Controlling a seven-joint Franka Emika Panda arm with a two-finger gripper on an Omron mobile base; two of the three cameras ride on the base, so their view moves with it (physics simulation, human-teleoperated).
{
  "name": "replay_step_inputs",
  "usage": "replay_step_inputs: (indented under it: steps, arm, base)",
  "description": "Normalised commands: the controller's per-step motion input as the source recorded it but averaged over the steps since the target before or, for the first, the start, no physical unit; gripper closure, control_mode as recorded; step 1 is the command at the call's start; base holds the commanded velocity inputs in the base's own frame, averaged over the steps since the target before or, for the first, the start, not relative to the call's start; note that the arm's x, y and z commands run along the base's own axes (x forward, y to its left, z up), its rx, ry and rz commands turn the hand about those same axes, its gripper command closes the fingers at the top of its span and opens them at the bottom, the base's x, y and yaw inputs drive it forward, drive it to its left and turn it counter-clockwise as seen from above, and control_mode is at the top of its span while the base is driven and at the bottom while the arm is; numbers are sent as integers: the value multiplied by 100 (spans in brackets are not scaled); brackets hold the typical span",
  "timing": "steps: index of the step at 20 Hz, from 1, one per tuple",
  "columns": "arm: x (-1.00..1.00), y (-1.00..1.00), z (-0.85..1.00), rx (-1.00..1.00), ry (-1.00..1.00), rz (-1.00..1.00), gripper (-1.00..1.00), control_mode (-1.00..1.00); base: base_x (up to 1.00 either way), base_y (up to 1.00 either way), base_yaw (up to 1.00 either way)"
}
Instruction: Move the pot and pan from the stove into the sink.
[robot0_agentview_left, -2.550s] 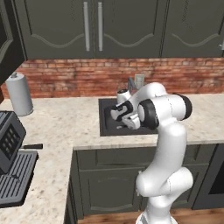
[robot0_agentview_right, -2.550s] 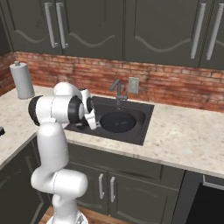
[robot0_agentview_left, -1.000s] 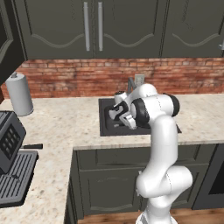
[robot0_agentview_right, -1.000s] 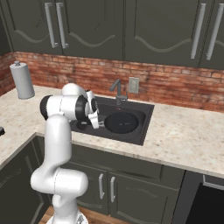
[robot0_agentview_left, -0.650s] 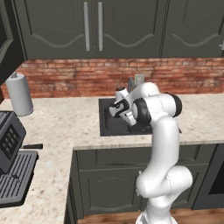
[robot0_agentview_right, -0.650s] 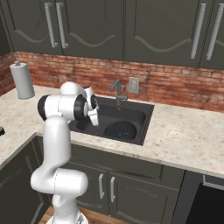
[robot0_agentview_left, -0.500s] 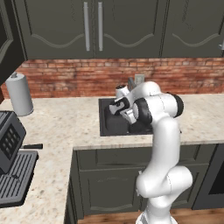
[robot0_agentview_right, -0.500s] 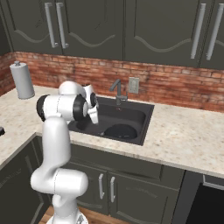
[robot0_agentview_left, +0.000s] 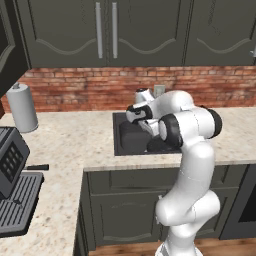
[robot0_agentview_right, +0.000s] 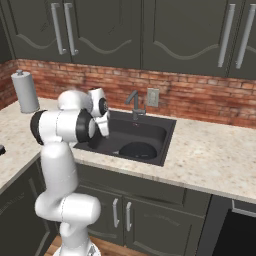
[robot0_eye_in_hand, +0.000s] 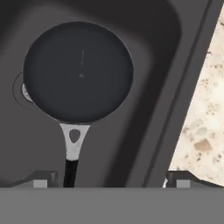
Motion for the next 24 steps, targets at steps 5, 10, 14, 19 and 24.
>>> replay_step_inputs:
  steps: [5,10,14,19,24]
  arm:
    - [-100,0,2,0,-10,6,-100,-100]
    - [-91,-4,0,-4,-25,7,-100,-100]
    - [-63,-18,1,-11,-37,11,-100,-100]
    - [-49,-19,14,-14,-43,12,-100,-100]
    - [-57,-9,25,-7,-36,12,-100,-100]
  base:
    - [0,0,0]
    - [0,0,0]
    - [0,0,0]
    - [0,0,0]
    - [0,0,0]
